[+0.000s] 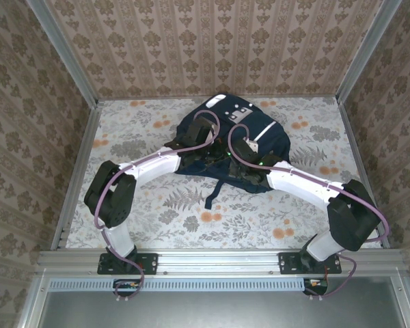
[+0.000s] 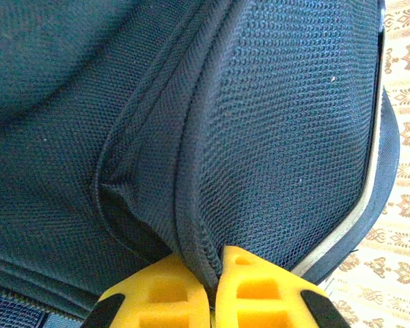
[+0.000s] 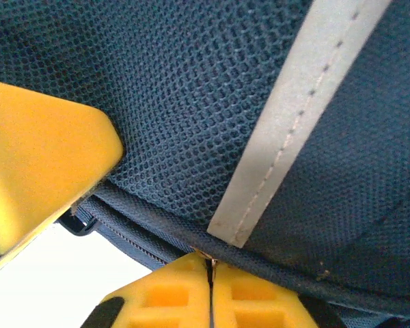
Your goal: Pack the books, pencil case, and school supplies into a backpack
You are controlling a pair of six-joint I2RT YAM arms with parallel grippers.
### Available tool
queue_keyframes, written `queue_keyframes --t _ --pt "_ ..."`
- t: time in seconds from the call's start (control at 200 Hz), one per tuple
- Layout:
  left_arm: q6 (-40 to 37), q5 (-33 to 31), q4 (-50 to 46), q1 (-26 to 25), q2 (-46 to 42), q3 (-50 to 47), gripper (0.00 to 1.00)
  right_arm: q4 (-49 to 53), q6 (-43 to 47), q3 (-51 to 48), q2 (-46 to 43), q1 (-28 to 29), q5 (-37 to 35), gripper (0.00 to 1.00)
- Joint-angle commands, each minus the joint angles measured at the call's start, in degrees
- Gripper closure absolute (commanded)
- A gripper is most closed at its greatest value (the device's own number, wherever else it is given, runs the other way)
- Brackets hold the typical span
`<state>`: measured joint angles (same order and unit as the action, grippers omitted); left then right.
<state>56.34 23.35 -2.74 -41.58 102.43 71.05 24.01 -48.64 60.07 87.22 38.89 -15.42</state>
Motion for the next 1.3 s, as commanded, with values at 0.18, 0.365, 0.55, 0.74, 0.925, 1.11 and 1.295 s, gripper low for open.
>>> queue_keyframes --t 0.18,0.365,0.55,0.74,0.925,1.11,1.295 --pt "-5.1 -2.1 -4.2 0.8 1.5 1.2 1.00 9.5 10.1 -2.6 -7.1 -2.9 1.9 1.00" --pt "-5.3 -2.1 -3.8 1.9 2.5 1.0 1.00 13.6 15.7 -3.3 -10.1 -5.9 3.2 1.00" --pt "-6.0 -2.0 -4.5 2.4 2.3 1.8 1.00 14.3 18.2 -1.6 -10.2 -7.6 1.1 1.00" --pt "-7.2 -2.3 -5.7 4.2 1.7 2.0 1.00 12.9 23.0 -0.8 -9.2 -14.3 -1.4 1.00" --pt "-9.2 -1.8 -7.3 5.2 1.7 4.0 1.00 7.6 28.6 -0.3 -8.9 -16.5 12.3 1.00" --pt "-9.3 -2.7 -8.7 7.0 -3.1 2.4 0.80 2.2 30.0 2.3 -5.9 -11.0 28.2 1.00" --pt "-5.5 -4.6 -8.0 8.5 -12.9 -6.1 0.53 -2.5 26.7 6.7 -1.0 -7.9 33.9 1.00"
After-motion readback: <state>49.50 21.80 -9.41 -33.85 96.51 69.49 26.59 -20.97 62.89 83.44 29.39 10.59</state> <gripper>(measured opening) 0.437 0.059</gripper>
